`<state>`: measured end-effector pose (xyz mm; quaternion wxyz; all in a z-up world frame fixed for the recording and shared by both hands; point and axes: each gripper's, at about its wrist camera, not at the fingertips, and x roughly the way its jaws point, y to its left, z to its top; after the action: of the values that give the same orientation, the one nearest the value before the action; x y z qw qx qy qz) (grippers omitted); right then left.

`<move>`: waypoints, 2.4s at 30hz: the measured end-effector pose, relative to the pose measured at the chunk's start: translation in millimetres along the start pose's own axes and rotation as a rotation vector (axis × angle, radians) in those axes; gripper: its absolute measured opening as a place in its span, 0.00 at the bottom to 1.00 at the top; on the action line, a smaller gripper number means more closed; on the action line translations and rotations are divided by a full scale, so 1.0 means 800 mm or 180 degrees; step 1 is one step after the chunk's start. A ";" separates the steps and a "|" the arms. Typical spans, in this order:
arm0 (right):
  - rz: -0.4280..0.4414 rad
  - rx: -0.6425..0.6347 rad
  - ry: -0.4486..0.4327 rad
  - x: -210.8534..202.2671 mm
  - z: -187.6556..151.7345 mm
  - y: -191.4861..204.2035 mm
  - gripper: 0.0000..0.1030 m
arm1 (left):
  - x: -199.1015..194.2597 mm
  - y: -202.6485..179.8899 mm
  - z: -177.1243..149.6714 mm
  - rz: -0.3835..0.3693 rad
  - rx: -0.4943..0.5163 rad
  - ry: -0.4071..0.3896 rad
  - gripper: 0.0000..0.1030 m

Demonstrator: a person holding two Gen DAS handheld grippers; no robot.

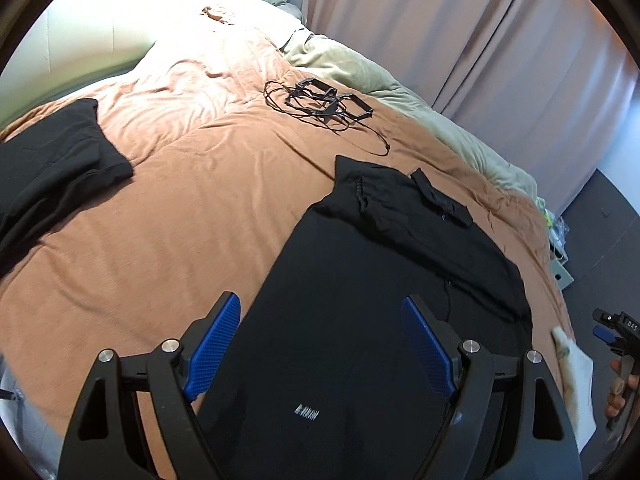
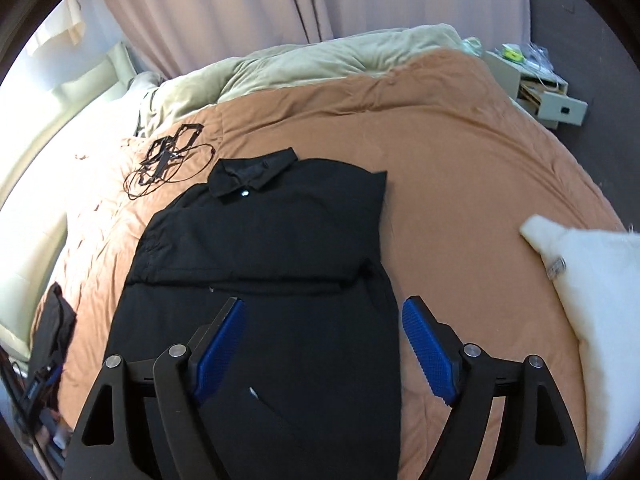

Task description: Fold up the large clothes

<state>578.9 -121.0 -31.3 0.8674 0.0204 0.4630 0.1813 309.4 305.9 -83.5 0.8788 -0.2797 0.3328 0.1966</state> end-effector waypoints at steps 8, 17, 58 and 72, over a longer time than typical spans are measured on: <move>0.0121 0.0143 0.0003 -0.033 -0.064 -0.035 0.82 | -0.036 0.030 -0.035 0.0054 0.0079 0.0043 0.81; 0.0370 0.0404 -0.0075 -0.068 -0.142 -0.074 0.85 | -0.073 0.078 -0.073 0.0058 -0.0040 0.0019 0.79; 0.1416 0.1157 0.0429 0.038 -0.343 -0.094 0.34 | -0.005 0.121 -0.147 -0.0051 -0.0347 0.0618 0.46; 0.1657 0.1092 -0.0189 -0.039 -0.314 -0.099 0.09 | -0.056 0.096 -0.155 -0.0351 -0.0389 0.0439 0.13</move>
<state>383.2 -238.2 -165.9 0.7888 0.2897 0.4406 0.3159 178.1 280.5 -156.9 0.8446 -0.3635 0.3640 0.1482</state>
